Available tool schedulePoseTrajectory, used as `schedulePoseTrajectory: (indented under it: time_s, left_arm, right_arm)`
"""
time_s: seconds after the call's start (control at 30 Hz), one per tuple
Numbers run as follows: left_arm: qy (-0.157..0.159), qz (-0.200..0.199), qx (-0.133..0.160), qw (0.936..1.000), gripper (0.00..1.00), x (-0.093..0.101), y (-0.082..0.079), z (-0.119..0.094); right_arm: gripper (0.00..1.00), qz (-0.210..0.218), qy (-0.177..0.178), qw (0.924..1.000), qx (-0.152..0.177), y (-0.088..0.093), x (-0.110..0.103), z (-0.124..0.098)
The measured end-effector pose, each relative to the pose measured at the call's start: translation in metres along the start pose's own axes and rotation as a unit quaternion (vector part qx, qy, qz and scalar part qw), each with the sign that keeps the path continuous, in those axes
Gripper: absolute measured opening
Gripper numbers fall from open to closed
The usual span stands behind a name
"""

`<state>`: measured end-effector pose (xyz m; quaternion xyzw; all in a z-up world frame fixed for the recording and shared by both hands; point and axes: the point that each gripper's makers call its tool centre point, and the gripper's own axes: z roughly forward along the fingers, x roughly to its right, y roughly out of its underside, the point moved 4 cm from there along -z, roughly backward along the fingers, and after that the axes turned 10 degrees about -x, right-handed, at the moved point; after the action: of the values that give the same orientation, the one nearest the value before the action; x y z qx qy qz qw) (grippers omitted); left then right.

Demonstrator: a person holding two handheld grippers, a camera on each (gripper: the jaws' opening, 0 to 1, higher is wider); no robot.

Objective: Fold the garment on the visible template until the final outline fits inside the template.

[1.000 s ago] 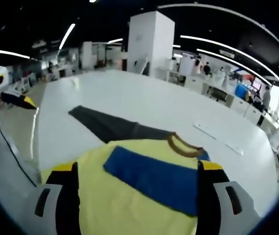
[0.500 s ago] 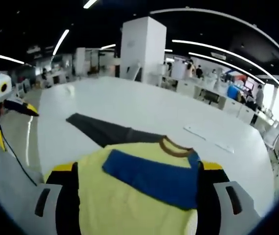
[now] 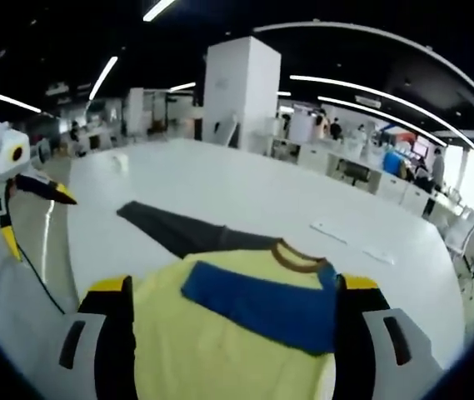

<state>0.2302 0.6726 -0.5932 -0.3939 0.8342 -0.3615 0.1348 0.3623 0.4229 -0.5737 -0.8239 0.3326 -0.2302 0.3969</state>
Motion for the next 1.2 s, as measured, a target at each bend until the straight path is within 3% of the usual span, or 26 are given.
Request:
schedulePoseTrajectory:
  time_s: [0.47, 1.2]
  left_arm:
    - [-0.002, -0.003, 0.000, 1.0000, 0.97, -0.003, 0.003, -0.001]
    - [0.003, 0.002, -0.004, 1.0000, 0.96, -0.004, 0.002, 0.001]
  right_arm:
    - [1.00, -0.005, 0.010, 0.9998, 0.019, -0.005, -0.006, -0.022]
    - [1.00, 0.016, 0.023, 0.9996, 0.006, 0.018, -0.016, -0.051]
